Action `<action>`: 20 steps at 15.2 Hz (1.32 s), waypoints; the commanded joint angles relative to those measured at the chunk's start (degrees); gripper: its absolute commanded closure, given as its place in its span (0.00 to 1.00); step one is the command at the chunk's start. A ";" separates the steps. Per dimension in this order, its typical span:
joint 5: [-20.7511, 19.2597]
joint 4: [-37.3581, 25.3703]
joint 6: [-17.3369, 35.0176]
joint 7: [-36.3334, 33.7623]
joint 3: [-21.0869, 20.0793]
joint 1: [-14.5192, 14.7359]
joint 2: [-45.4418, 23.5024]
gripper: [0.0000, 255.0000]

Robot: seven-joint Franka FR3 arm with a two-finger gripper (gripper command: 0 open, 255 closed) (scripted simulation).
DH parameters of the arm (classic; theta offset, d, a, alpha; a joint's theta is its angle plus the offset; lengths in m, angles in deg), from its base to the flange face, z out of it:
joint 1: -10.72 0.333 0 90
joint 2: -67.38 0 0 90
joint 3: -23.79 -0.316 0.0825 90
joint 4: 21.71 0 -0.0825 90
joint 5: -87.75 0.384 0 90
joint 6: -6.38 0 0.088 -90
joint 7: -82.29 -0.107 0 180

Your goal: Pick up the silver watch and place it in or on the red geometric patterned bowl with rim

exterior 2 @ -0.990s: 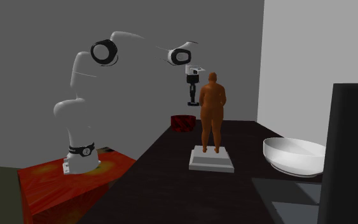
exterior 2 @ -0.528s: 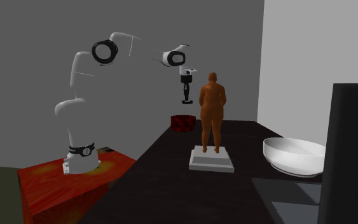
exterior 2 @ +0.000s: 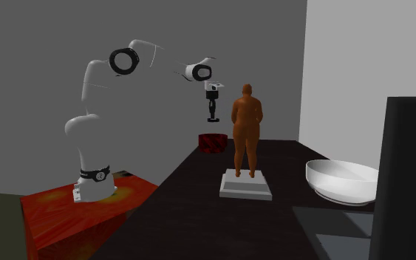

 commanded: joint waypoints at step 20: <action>-0.51 8.99 10.58 0.69 0.23 0.17 -1.79 1.00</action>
